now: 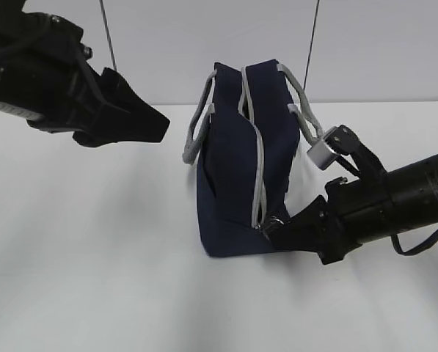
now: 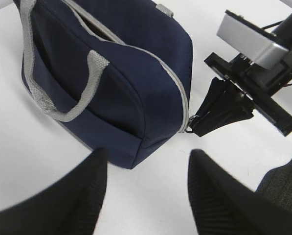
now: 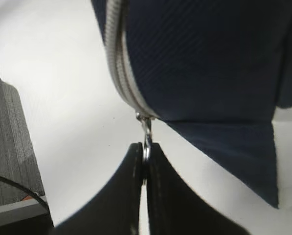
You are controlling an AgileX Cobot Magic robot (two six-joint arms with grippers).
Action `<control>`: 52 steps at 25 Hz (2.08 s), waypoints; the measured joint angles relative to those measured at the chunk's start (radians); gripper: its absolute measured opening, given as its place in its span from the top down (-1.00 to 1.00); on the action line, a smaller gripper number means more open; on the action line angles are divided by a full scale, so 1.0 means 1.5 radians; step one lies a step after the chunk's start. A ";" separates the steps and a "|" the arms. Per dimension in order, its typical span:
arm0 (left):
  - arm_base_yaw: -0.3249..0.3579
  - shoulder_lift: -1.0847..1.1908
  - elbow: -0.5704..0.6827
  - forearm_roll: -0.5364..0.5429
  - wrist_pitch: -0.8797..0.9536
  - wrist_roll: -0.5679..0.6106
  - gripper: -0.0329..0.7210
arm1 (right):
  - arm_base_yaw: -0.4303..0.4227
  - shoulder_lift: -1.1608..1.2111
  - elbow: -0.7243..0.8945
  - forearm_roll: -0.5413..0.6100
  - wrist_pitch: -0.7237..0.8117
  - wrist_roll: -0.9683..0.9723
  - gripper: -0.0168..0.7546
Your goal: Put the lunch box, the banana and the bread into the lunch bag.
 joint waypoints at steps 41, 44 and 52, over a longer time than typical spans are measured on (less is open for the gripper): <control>0.000 0.001 0.000 0.001 0.011 0.000 -0.10 | 0.000 -0.091 -0.210 -0.189 0.090 0.200 1.00; 0.000 0.008 0.001 0.001 0.020 0.000 -0.10 | 0.000 -0.091 -0.229 -0.191 0.084 0.200 1.00; 0.000 0.013 0.072 -0.059 -0.036 0.073 -0.10 | 0.000 -0.091 -0.270 -0.186 0.071 0.200 1.00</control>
